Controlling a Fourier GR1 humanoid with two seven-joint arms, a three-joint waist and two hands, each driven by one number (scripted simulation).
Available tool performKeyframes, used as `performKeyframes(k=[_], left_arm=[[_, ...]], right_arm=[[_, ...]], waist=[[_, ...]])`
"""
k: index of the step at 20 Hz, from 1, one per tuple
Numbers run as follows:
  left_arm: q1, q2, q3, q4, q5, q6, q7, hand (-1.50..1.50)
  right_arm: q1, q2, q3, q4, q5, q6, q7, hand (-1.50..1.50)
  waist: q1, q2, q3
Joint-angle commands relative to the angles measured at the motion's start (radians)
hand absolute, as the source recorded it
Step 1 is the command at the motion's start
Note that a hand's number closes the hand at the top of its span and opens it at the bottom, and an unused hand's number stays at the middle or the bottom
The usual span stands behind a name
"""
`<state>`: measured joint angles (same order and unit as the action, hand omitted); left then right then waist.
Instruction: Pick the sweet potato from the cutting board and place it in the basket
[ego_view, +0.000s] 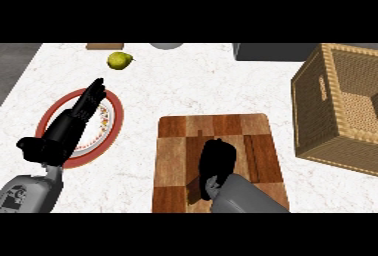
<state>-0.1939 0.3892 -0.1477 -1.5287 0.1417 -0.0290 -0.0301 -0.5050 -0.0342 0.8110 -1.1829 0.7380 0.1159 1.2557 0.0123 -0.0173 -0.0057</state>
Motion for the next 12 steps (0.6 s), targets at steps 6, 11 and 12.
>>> performKeyframes(k=[6, 11, 12], left_arm=[[-0.031, -0.038, -0.021, 0.009, -0.029, 0.01, 0.012, 0.0], [0.021, -0.02, 0.023, -0.006, -0.032, 0.016, 0.001, 0.0], [0.019, -0.008, 0.022, -0.018, -0.025, 0.007, 0.028, 0.0]], right_arm=[[-0.014, 0.032, 0.126, 0.061, -0.042, 0.084, 0.218, 1.5], [0.23, -0.204, 0.197, -0.284, 0.05, -0.046, -0.231, 1.5], [0.231, -0.263, 0.191, -0.363, 0.045, -0.088, -0.332, 1.5]], waist=[[0.008, 0.019, 0.005], [-0.036, 0.01, 0.006], [-0.046, 0.005, 0.007]])
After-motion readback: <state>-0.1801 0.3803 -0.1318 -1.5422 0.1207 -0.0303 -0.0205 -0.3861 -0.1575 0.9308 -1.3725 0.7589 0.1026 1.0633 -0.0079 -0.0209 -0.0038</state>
